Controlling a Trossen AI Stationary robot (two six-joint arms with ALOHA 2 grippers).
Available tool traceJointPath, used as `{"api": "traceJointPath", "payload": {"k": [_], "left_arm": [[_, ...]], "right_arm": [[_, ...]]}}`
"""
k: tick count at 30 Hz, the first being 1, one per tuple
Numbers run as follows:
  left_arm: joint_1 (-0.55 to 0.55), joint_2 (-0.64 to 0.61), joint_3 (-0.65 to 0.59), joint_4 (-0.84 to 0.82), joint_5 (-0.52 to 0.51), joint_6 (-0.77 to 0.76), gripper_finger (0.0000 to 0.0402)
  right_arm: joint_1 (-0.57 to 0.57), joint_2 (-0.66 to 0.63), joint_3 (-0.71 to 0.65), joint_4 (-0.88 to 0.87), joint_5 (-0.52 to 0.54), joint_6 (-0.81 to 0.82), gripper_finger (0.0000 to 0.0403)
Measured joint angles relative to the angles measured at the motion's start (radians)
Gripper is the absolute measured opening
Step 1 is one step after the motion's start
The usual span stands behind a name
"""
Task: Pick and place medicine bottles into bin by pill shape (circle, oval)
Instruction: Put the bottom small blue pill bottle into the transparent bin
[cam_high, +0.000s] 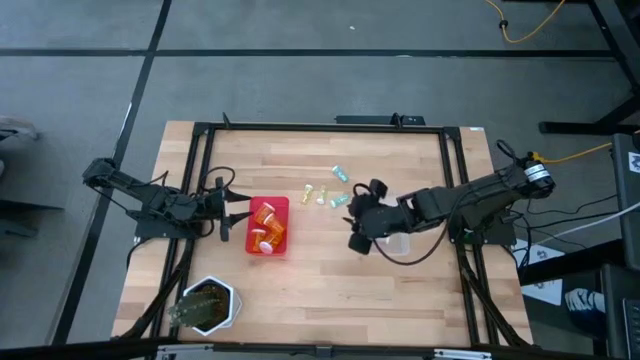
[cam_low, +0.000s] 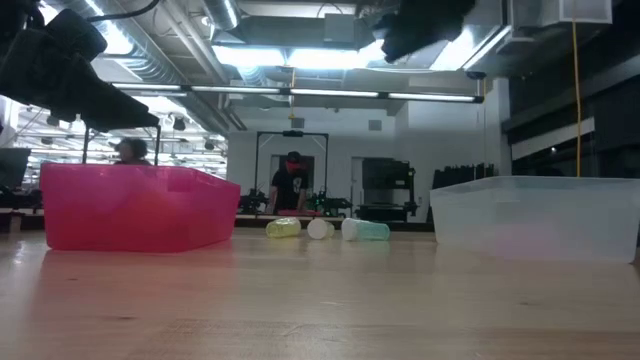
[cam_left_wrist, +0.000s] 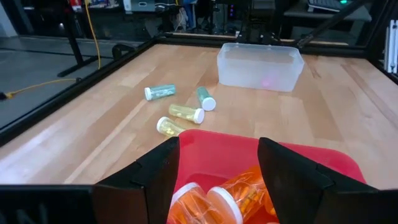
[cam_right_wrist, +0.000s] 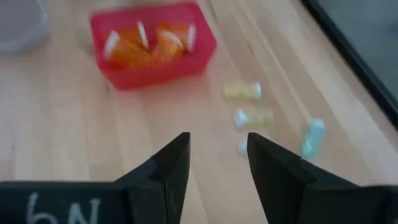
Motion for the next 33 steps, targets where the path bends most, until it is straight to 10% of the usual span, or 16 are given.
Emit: {"api": "traceJointPath", "payload": {"k": [33], "left_arm": [[0.0, 0.0, 0.0, 0.002, -0.001, 0.0, 0.0212]], "right_arm": [[-0.318, 0.404, -0.002, 0.071, -0.194, -0.311, 0.0162]]}}
